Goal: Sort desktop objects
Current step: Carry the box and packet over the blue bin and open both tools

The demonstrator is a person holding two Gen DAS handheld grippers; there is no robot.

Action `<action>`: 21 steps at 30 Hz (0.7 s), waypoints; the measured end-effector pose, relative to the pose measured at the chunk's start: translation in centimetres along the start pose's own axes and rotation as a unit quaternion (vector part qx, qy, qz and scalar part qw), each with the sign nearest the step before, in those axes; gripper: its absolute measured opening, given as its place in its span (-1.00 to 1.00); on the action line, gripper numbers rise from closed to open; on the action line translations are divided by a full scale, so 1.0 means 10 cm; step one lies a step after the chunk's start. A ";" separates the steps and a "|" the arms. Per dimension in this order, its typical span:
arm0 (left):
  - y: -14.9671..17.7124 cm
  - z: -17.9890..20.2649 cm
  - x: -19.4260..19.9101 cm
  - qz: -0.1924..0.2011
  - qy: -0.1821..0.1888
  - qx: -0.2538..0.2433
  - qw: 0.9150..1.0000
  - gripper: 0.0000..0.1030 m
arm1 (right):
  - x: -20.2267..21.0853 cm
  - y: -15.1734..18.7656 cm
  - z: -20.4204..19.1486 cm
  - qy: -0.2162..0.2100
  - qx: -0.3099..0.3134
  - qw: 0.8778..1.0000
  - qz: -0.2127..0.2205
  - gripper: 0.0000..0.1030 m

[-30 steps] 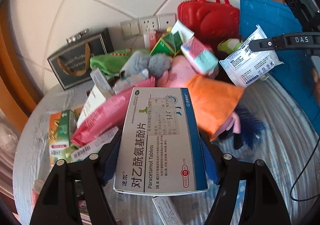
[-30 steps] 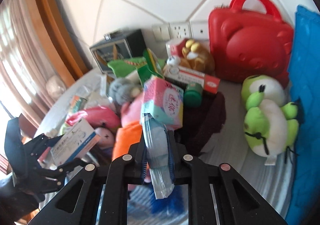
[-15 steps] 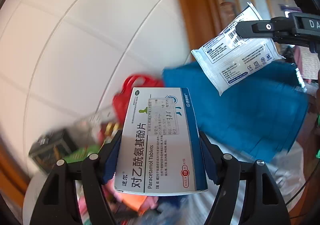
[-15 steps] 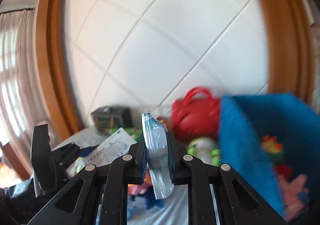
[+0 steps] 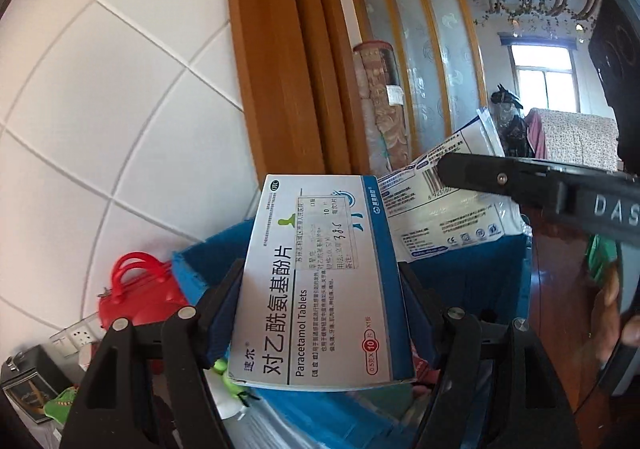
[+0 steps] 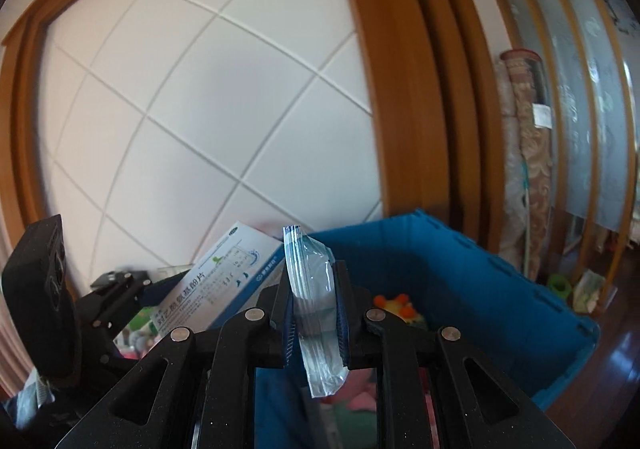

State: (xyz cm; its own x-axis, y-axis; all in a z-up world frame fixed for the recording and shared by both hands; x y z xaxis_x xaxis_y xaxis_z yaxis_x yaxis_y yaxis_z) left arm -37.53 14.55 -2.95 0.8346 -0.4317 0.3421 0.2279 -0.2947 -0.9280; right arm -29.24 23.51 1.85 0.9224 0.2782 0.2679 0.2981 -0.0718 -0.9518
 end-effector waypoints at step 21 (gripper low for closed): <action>0.06 -0.02 -0.19 -0.026 -0.080 0.060 0.995 0.42 | 0.17 -0.03 0.35 0.023 -0.006 0.999 0.042 0.82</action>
State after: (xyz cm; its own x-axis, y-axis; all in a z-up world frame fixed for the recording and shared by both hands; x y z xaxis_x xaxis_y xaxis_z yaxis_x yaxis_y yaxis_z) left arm -39.08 15.00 -4.13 0.8871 -0.2738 0.3716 0.3238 -0.2046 -0.9237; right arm -28.58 27.32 2.08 0.9542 0.2267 0.1949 0.2226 -0.1035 -0.9694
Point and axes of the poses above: each gripper's, at about its wrist camera, not at the fingertips, and x roughly against the way its jaws point, z to its right, y to its underside, the point moved 8 cm from there along -x, roughly the way its jaws point
